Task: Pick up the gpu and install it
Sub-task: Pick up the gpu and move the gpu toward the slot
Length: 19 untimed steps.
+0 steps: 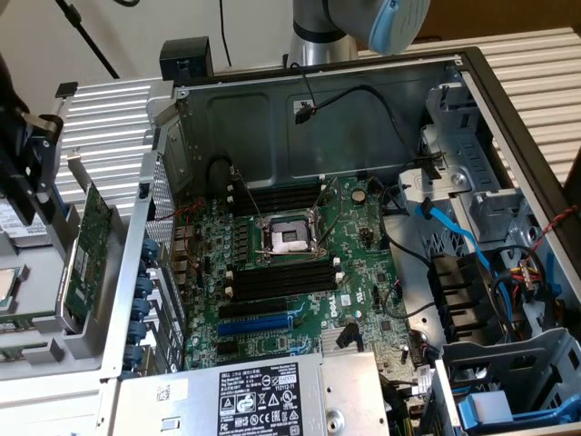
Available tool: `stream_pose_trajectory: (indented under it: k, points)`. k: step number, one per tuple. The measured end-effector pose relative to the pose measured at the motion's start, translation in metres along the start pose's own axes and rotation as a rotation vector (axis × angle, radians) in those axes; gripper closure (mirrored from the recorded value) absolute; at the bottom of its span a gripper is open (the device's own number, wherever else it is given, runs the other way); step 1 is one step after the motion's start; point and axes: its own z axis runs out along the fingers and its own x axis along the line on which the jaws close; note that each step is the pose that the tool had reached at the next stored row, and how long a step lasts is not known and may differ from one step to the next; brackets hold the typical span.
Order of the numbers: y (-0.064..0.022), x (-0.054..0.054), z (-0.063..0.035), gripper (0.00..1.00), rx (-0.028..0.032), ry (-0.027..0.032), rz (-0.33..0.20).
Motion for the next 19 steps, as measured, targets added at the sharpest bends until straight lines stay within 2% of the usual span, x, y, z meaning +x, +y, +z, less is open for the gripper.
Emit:
stream_pose_trajectory:
  k: [4, 7, 8, 12, 13, 19]
  points:
    - [-0.0028, 0.001, 0.0090, 0.69, -0.0008, -0.0019, 0.000]
    - [-0.0072, 0.002, 0.0130, 0.69, -0.0016, -0.0075, -0.001]
    - [-0.0090, 0.003, 0.0150, 0.69, -0.0023, -0.0162, -0.001]
    - [-0.0100, 0.005, 0.0181, 0.69, -0.0049, -0.0431, -0.003]
    - [-0.0103, 0.006, 0.0193, 0.69, -0.0054, -0.0473, -0.003]
    - [-0.0115, 0.010, 0.0285, 0.69, -0.0068, -0.0600, -0.003]
